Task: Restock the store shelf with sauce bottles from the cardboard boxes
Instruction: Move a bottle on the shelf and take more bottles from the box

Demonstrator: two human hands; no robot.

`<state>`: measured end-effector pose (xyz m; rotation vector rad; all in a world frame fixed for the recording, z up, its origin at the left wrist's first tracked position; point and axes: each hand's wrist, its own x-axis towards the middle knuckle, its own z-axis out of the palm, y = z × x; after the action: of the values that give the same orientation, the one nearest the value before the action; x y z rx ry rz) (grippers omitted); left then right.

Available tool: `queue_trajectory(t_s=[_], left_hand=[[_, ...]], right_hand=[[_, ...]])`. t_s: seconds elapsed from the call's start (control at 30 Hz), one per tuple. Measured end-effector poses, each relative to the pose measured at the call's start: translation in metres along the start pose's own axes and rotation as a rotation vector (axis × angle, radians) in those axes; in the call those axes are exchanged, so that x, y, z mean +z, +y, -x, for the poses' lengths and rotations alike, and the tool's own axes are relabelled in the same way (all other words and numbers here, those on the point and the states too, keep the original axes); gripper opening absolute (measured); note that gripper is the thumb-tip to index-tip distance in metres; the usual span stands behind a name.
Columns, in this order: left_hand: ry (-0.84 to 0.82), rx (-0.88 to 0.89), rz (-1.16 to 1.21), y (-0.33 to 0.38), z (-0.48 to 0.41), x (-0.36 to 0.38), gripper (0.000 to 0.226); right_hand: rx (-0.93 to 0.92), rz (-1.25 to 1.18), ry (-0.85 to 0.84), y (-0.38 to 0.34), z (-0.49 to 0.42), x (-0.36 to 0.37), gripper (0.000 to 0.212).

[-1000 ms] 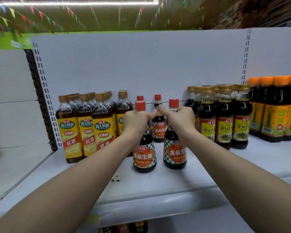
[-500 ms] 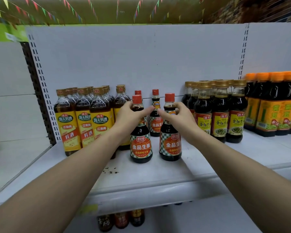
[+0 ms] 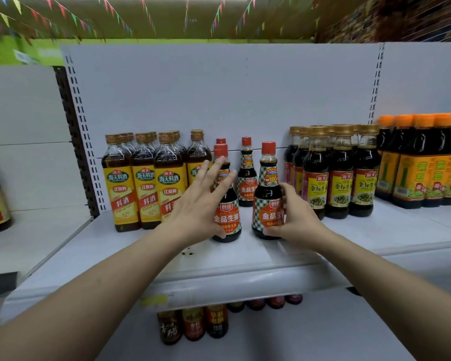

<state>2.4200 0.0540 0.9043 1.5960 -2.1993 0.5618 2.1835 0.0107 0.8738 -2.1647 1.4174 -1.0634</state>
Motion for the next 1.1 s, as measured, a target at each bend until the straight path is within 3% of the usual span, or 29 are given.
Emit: queue_trajectory(t_s=[0.47,0.73,1.1], left_hand=[[-0.065,0.004,0.082,0.005,-0.023,0.029,0.108],[-0.085,-0.019,0.077,0.001,-0.047,0.045,0.102],[-0.103,-0.059,-0.109,0.004,-0.072,0.065,0.099]], right_hand=[[0.052,0.011,0.002,0.005,-0.031,0.015,0.108],[0.08,0.03,0.005,0.01,-0.059,0.024,0.099],[0.107,0.056,0.015,0.016,-0.095,0.038,0.092]])
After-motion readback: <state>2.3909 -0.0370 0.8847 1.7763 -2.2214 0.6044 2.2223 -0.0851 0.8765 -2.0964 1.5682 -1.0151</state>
